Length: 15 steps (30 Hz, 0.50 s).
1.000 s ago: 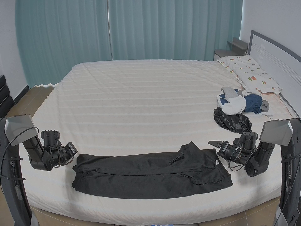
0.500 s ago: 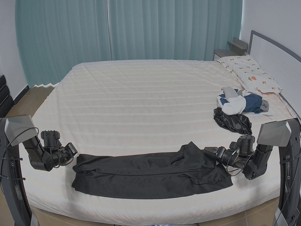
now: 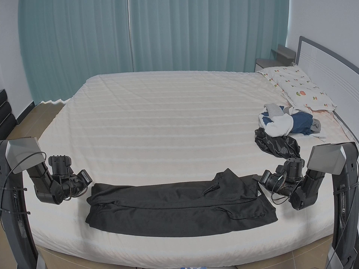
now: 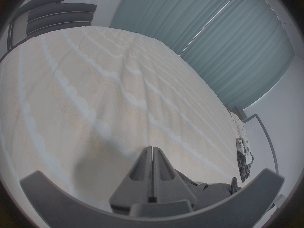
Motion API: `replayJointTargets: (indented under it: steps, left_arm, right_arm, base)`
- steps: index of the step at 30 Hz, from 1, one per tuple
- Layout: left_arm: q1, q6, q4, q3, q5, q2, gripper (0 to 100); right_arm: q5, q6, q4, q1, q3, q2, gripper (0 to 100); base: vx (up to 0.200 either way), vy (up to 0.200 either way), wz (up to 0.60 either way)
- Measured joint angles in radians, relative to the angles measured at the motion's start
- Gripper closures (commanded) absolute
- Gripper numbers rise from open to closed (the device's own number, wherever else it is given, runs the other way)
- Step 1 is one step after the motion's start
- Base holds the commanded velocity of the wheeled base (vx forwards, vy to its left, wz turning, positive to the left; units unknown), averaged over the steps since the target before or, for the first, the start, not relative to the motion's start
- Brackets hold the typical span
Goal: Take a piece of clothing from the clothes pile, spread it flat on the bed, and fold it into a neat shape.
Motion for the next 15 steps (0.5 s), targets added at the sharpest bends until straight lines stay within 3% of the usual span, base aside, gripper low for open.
replayJointTargets:
  steps: [15]
  left_arm:
    - [-0.001,-0.004,0.003,0.078,-0.079,-0.063,100]
  right_arm:
    - [-0.013,0.004,-0.003,-0.021,-0.032,0.027,100]
  base:
    - [0.0,0.0,0.0]
